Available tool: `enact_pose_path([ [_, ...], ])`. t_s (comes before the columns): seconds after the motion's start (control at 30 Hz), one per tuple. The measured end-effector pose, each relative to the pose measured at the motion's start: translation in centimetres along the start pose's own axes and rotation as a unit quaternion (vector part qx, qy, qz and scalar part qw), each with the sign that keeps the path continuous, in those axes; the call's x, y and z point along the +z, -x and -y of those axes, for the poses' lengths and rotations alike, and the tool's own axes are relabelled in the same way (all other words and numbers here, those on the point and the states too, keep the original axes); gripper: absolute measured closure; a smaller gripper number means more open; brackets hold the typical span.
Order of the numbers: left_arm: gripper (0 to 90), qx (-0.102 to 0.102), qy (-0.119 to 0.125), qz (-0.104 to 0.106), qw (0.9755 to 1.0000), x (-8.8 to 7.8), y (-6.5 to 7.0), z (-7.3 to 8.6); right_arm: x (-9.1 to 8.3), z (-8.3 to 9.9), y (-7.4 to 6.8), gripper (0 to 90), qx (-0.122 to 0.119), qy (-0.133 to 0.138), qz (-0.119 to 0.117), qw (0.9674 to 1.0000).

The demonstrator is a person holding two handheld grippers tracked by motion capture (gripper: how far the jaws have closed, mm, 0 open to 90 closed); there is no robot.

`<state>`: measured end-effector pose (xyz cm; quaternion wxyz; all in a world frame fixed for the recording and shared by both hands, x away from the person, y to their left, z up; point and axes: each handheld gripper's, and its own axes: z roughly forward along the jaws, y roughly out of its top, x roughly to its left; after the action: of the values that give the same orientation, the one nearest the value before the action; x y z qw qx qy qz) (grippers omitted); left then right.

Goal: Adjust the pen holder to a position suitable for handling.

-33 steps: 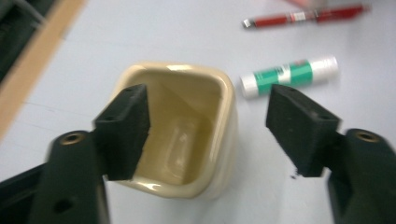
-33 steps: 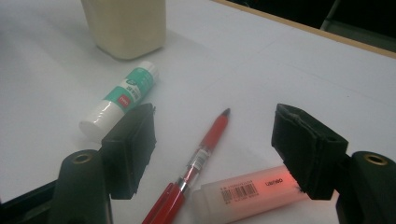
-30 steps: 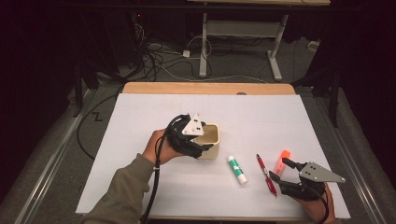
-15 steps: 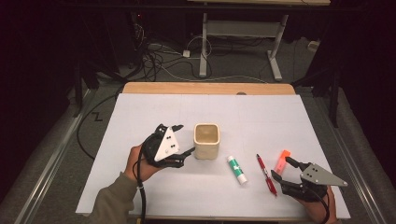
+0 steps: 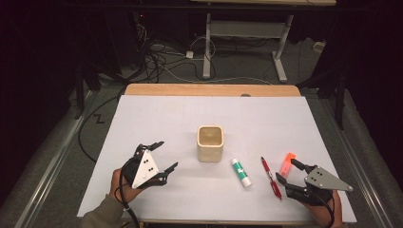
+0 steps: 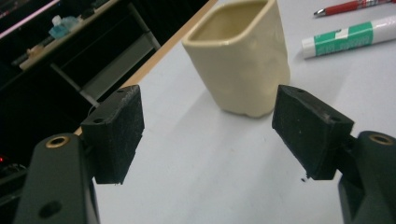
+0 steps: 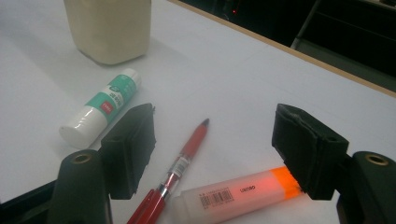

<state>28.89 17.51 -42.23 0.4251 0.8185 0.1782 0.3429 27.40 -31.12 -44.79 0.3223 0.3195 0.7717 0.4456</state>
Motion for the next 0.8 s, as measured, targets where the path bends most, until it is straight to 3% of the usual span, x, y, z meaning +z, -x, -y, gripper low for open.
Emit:
enact_pose_path([
  [0.2, 24.5, -0.027, -0.011, -0.009, 0.9995, -0.4, 0.7, 3.0, 0.1, 0.1, 0.0, 30.5, -0.002, -0.004, -0.001, 1.0],
  [0.5, 24.5, -0.073, -0.036, -0.003, 0.9967, -1.6, 0.6, 6.3, 0.2, 0.1, 0.3, 30.5, -0.001, -0.009, 0.003, 1.0],
  [0.67, 24.5, -0.08, -0.049, 0.007, 0.9955, -1.9, 1.0, 7.2, 0.4, -0.1, 0.5, 30.5, -0.001, -0.008, 0.001, 1.0],
  [0.8, 24.5, -0.073, -0.061, 0.011, 0.9954, -2.1, 1.2, 7.4, 0.8, -0.3, 0.4, 30.5, -0.003, -0.008, -0.004, 1.0],
])
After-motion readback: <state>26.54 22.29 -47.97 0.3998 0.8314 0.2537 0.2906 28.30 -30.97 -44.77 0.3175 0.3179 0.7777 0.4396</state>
